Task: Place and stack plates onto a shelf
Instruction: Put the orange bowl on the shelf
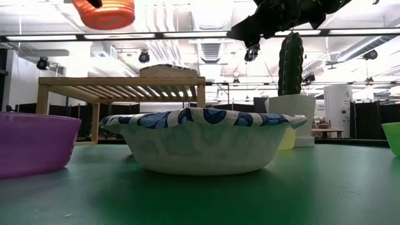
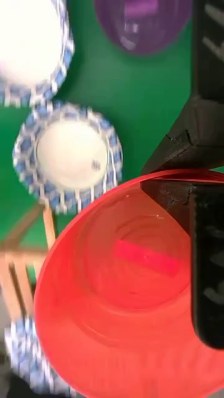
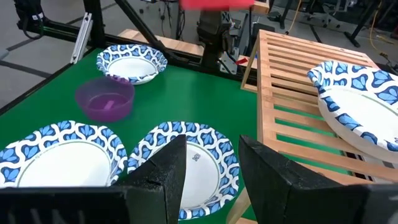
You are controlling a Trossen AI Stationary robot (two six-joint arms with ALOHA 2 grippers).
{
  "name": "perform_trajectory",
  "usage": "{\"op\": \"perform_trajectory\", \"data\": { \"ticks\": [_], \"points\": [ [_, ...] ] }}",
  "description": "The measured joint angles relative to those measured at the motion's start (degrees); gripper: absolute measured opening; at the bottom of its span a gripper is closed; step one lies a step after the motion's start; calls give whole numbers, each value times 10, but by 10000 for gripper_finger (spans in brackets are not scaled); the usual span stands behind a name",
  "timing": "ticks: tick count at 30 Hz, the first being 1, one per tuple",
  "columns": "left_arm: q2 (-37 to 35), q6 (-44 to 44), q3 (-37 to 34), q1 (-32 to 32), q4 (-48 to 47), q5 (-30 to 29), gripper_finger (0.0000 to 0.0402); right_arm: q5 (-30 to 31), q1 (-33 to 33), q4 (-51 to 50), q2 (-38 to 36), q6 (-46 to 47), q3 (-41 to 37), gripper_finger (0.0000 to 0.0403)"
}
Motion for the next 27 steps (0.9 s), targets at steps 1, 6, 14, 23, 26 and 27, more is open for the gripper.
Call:
{"op": "perform_trajectory", "data": {
  "ticks": [1,6,14,23,26,27],
  "points": [
    [-12,0,0,2,-13,-12,0,0,0,0,0,0,0,137],
    [-89,-14,-18,31,-47,-70,0,0,0,0,0,0,0,137],
    [-207,63,-89,213,5,-94,0,0,0,0,0,-5,0,137],
    [-254,298,-206,540,227,116,0,0,0,2,0,-5,0,137],
    [-242,342,-233,637,256,181,0,0,0,2,0,-5,0,137],
    [-236,351,-239,663,262,205,0,0,0,1,0,-5,0,137]
  ]
}}
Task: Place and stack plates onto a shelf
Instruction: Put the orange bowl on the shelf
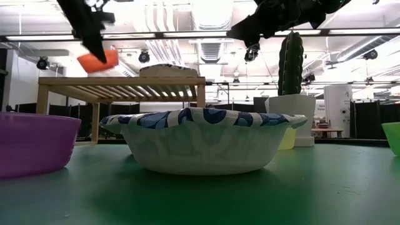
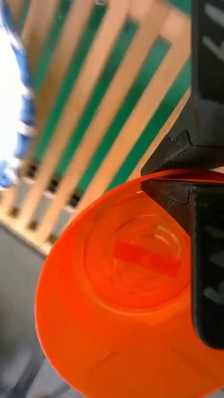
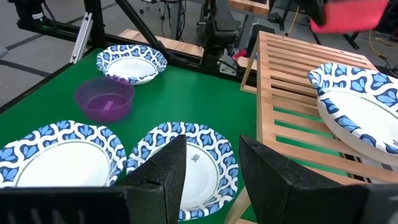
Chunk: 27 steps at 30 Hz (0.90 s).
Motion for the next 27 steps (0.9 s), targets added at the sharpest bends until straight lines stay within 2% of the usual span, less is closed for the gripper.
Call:
{"op": "perform_trajectory", "data": {
  "ticks": [3,6,15,22,27],
  "points": [
    [19,19,-12,55,18,74,0,0,0,0,0,0,0,137],
    [39,28,-17,71,32,114,0,0,0,-1,0,-5,0,137],
    [78,26,-17,71,54,115,10,0,0,-1,0,-10,0,137],
    [79,24,-17,71,63,115,62,0,0,-1,0,-7,0,137],
    [63,13,-8,65,50,115,94,4,0,-3,0,50,0,137]
  ]
}}
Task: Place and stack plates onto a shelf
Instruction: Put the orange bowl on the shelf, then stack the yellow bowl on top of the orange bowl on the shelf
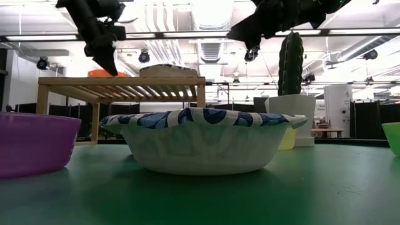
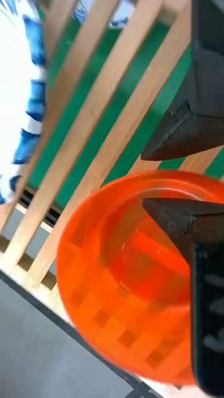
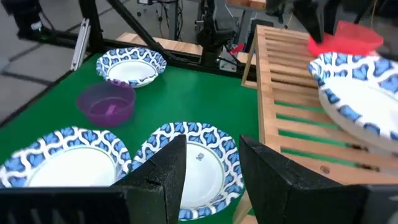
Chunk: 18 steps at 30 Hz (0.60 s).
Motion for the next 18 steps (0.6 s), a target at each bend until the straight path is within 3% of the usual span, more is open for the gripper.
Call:
{"op": "perform_trajectory", "data": {
  "ticks": [9,14,18],
  "points": [
    [-106,-93,-3,-76,35,53,103,16,22,-17,11,150,0,137],
    [-192,-156,-68,-178,148,56,103,109,40,-27,20,238,0,137],
    [-251,-178,-142,-260,268,55,103,156,38,-90,20,319,9,137]
  ]
}}
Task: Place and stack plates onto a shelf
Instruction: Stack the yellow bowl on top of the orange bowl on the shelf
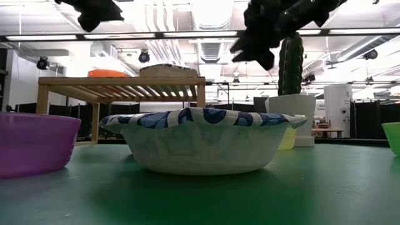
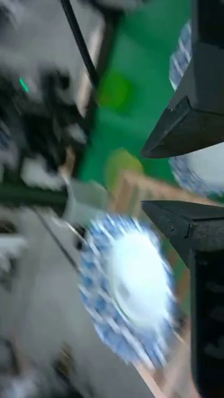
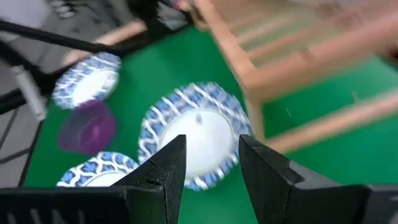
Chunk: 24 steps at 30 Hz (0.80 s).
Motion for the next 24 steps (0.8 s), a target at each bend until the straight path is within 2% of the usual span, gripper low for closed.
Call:
{"op": "perform_trajectory", "data": {
  "ticks": [4,7,11,15,20,24],
  "points": [
    [-43,-5,-69,-64,111,-13,103,24,2,-97,7,46,31,137],
    [-66,-3,-102,-94,154,-32,103,27,3,-182,26,72,65,137],
    [-88,-3,-124,-103,158,-66,103,27,3,-269,68,88,109,137],
    [-102,-3,-138,-103,158,-76,103,30,3,-331,131,104,141,137],
    [-113,-3,-142,-103,150,-76,103,33,3,-350,215,112,164,137],
    [-118,-1,-144,-103,127,-76,103,69,3,-350,269,116,178,137]
  ]
}}
